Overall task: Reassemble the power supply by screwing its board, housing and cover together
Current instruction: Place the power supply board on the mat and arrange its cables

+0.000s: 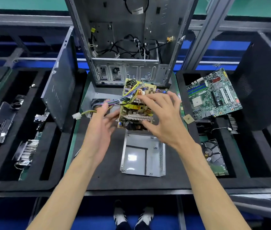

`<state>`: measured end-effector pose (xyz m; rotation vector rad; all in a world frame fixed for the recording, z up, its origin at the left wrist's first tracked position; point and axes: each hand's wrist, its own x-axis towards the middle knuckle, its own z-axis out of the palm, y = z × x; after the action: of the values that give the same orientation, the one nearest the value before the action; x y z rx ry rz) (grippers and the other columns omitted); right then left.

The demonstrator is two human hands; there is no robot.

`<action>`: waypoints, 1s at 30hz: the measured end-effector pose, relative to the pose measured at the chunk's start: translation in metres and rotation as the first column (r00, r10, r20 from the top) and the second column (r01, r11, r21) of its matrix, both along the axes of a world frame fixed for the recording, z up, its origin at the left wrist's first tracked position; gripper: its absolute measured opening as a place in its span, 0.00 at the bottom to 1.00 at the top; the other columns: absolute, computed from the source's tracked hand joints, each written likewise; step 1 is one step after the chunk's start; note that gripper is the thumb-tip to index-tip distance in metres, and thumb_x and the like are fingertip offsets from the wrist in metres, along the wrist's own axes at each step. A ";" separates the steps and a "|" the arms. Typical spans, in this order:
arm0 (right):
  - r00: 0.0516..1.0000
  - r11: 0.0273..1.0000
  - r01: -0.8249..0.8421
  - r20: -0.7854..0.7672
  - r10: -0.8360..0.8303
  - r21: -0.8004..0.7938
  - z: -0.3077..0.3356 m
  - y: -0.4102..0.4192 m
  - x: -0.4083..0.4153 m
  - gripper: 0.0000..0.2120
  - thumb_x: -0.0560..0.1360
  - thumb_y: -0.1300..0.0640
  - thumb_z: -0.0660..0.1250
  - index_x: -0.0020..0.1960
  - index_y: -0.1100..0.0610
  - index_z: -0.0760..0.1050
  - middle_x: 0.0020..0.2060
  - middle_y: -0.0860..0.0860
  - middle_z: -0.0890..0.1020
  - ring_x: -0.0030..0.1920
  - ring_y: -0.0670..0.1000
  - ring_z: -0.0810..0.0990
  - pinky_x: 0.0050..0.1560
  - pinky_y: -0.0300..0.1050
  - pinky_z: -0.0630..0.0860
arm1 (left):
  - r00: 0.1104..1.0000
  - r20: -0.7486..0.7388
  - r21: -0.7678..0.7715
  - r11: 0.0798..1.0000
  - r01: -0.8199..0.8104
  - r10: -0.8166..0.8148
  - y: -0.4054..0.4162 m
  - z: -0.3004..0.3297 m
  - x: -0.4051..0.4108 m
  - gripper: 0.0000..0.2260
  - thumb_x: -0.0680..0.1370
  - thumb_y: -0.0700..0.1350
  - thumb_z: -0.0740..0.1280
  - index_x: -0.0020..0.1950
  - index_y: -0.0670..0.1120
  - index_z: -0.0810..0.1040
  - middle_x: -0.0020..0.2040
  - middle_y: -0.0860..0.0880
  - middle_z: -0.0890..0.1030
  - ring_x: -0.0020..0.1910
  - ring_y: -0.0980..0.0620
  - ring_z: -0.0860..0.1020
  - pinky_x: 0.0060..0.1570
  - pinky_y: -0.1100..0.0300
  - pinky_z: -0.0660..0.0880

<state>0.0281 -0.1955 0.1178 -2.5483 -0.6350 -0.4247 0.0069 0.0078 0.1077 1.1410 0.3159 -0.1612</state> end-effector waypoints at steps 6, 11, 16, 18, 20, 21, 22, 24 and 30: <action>0.964 0.988 -0.134 -0.220 0.148 0.075 0.014 -0.007 -0.006 0.33 0.73 0.66 0.73 0.76 0.54 0.70 0.69 0.51 0.75 0.69 0.52 0.69 0.74 0.45 0.59 | 0.975 0.181 -0.054 0.991 -0.119 0.127 0.016 0.021 0.003 0.16 0.84 0.53 0.61 0.71 0.54 0.72 0.59 0.43 0.83 0.62 0.44 0.81 0.63 0.51 0.77; 0.921 0.980 -0.193 -0.351 0.167 -0.040 0.020 -0.008 -0.011 0.34 0.75 0.62 0.74 0.78 0.52 0.68 0.67 0.51 0.73 0.66 0.55 0.70 0.72 0.48 0.63 | 0.973 0.132 -0.165 0.972 -0.169 0.191 0.022 0.026 0.004 0.13 0.82 0.49 0.64 0.67 0.54 0.77 0.53 0.48 0.81 0.47 0.49 0.82 0.45 0.60 0.78; 0.878 0.962 -0.207 -0.469 0.102 -0.178 0.005 -0.003 -0.020 0.35 0.74 0.59 0.72 0.78 0.47 0.66 0.64 0.48 0.71 0.64 0.55 0.68 0.69 0.46 0.65 | 0.968 0.018 -0.100 0.963 -0.248 0.251 0.026 0.010 0.003 0.10 0.80 0.45 0.67 0.61 0.49 0.78 0.44 0.52 0.82 0.39 0.52 0.81 0.39 0.62 0.77; 0.850 0.956 -0.204 -0.522 0.066 -0.212 -0.003 -0.002 -0.024 0.36 0.73 0.59 0.72 0.79 0.47 0.65 0.64 0.48 0.70 0.65 0.55 0.66 0.69 0.45 0.64 | 0.966 -0.025 -0.065 0.964 -0.257 0.256 0.025 0.001 0.000 0.08 0.79 0.44 0.69 0.58 0.47 0.78 0.42 0.53 0.82 0.38 0.52 0.81 0.39 0.61 0.77; 0.841 0.941 -0.211 -0.541 0.037 -0.263 -0.008 0.000 -0.028 0.37 0.73 0.58 0.72 0.79 0.49 0.65 0.64 0.49 0.69 0.65 0.55 0.64 0.69 0.45 0.63 | 0.967 -0.038 -0.038 0.967 -0.254 0.252 0.023 -0.007 -0.003 0.04 0.79 0.44 0.70 0.53 0.47 0.78 0.41 0.52 0.82 0.38 0.51 0.82 0.38 0.61 0.78; 0.844 0.932 -0.217 -0.535 0.030 -0.290 -0.010 0.002 -0.030 0.35 0.73 0.57 0.72 0.78 0.50 0.65 0.63 0.50 0.69 0.64 0.54 0.64 0.68 0.45 0.62 | 0.967 -0.044 -0.027 0.967 -0.253 0.252 0.023 -0.011 -0.004 0.03 0.78 0.43 0.71 0.50 0.47 0.78 0.41 0.51 0.83 0.39 0.51 0.83 0.38 0.61 0.78; 0.850 0.925 -0.220 -0.526 0.025 -0.311 -0.012 0.005 -0.032 0.33 0.73 0.56 0.72 0.77 0.51 0.67 0.62 0.50 0.69 0.62 0.54 0.63 0.67 0.45 0.61 | 0.966 -0.050 -0.014 0.967 -0.253 0.252 0.022 -0.014 -0.005 0.03 0.78 0.43 0.71 0.48 0.48 0.78 0.42 0.50 0.83 0.39 0.50 0.83 0.37 0.60 0.79; 0.862 0.913 -0.217 -0.506 0.014 -0.345 -0.014 0.013 -0.036 0.29 0.74 0.55 0.71 0.74 0.53 0.69 0.62 0.52 0.70 0.61 0.54 0.64 0.65 0.45 0.59 | 0.966 -0.061 0.017 0.968 -0.252 0.252 0.023 -0.019 -0.006 0.03 0.77 0.44 0.72 0.47 0.48 0.79 0.43 0.49 0.83 0.41 0.49 0.83 0.36 0.60 0.79; 0.880 0.894 -0.192 -0.474 -0.025 -0.404 -0.028 0.033 -0.041 0.27 0.74 0.59 0.69 0.72 0.56 0.68 0.63 0.54 0.71 0.64 0.57 0.68 0.68 0.48 0.61 | 0.952 -0.120 0.061 0.959 -0.275 0.281 0.031 -0.026 -0.006 0.05 0.79 0.43 0.71 0.45 0.46 0.76 0.45 0.46 0.82 0.42 0.47 0.83 0.37 0.58 0.79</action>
<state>-0.0133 -0.1620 0.0898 -2.8696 -0.7115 0.4210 0.0011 0.0386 0.0816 1.1188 0.5925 0.0223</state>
